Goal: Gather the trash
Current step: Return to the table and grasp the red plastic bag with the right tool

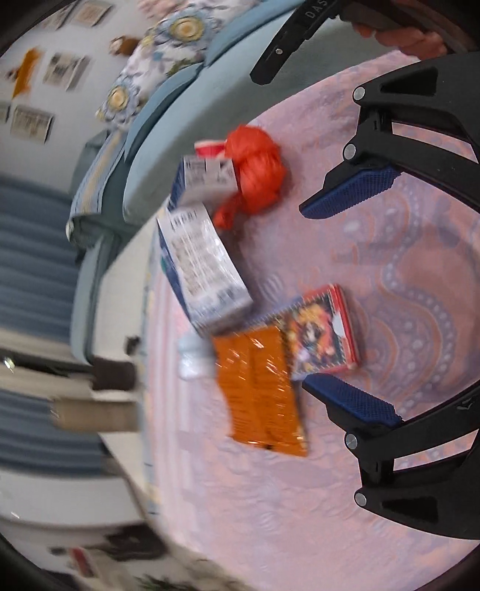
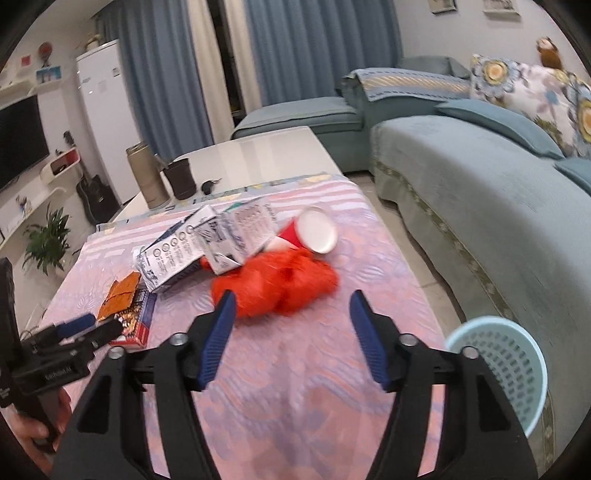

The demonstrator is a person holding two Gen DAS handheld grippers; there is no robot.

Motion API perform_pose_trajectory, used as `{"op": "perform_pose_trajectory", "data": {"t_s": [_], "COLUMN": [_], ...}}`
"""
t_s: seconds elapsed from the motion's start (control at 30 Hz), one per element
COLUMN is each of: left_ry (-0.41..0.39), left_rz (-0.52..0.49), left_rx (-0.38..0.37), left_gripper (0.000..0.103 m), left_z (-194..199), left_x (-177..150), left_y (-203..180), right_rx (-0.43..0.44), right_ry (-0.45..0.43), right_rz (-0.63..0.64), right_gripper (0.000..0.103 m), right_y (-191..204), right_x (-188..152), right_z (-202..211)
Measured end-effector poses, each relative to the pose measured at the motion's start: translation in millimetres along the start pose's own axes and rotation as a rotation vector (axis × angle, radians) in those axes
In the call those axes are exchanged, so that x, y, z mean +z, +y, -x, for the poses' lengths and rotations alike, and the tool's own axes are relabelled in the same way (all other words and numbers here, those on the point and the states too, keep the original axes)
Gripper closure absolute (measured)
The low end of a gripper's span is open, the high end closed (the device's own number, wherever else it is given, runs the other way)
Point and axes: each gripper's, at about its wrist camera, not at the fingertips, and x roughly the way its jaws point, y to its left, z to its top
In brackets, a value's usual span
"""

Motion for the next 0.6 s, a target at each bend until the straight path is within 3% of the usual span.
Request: {"op": "perform_pose_trajectory", "data": {"t_s": [0.13,0.2,0.5,0.6], "left_ry": [0.052,0.069,0.093,0.083], "left_rz": [0.074,0.089,0.053,0.043], "left_rx": [0.004,0.050,0.105,0.138], "left_gripper": [0.020,0.020,0.021,0.027], "left_z": [-21.8,-31.0,-50.0,-50.9], "left_x": [-4.3,-6.6,5.2,4.5], "left_y": [14.2,16.0,10.1,9.1], "right_rx": [-0.004,-0.010,-0.026,-0.033], "right_ry": [0.011,0.023,0.134,0.140], "right_rz": [0.024,0.014,-0.037,-0.033], "right_gripper": [0.026,0.022,0.021,0.021], "right_y": [12.9,14.3,16.4,15.9], "right_x": [3.5,5.9,3.7,2.5], "right_z": [-25.1,-41.0,-93.9,-97.2]}}
